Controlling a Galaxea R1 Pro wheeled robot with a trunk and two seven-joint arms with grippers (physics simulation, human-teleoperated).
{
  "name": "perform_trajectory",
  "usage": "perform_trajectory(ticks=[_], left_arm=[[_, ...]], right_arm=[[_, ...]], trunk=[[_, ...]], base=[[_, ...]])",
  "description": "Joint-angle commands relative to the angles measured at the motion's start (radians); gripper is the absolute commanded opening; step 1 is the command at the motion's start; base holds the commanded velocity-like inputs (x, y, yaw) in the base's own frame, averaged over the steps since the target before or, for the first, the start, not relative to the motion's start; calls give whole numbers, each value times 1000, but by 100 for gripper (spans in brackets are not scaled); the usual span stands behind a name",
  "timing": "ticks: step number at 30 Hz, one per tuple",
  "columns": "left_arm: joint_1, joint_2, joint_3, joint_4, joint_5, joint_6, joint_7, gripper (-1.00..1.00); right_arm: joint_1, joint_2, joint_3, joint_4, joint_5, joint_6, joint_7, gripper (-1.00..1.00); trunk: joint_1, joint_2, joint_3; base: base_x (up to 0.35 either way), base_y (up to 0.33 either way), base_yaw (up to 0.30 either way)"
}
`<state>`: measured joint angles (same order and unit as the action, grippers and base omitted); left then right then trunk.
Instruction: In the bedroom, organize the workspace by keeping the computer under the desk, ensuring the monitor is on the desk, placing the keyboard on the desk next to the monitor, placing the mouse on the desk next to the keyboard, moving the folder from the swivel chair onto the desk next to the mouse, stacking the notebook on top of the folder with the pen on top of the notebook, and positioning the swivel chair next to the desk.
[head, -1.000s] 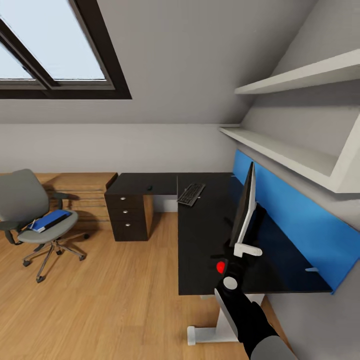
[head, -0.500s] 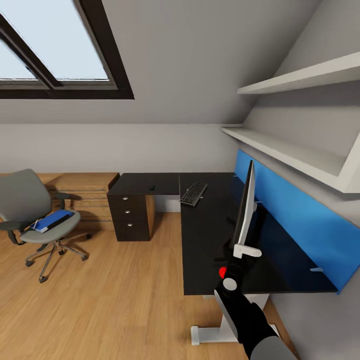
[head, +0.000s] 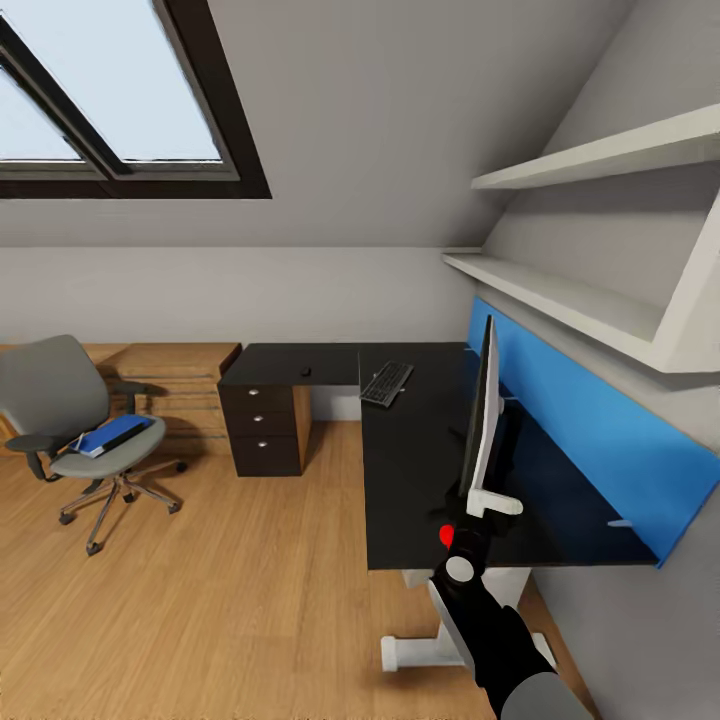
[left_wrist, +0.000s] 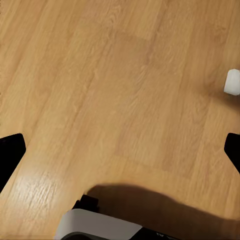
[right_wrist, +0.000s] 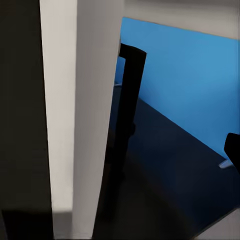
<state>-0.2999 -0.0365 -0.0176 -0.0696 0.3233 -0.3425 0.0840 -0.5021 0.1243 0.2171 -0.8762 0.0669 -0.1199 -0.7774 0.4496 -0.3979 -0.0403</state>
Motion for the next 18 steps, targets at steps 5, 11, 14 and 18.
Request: perform_trajectory(ticks=[5, 11, 14, 18], left_arm=[[-1, 0, -2, 1, 2, -3, 3, 100], [-1, 0, -2, 1, 2, -3, 3, 100], [-1, 0, -2, 1, 2, -3, 3, 100], [-1, 1, -2, 1, 2, -3, 4, 100]], right_arm=[[-1, 0, 1, 1, 2, -2, -5, 100], [-1, 0, 1, 2, 2, -1, -5, 100], [-1, 0, 1, 3, 2, -2, -5, 100], [-1, 0, 1, 7, 2, -2, -5, 100]], trunk=[[0, -2, -2], [0, -2, -2], [0, -2, -2], [0, -2, -2]], base=[[-33, 0, 0], [-28, -3, 0], [-168, -75, 0], [-78, -46, 0]])
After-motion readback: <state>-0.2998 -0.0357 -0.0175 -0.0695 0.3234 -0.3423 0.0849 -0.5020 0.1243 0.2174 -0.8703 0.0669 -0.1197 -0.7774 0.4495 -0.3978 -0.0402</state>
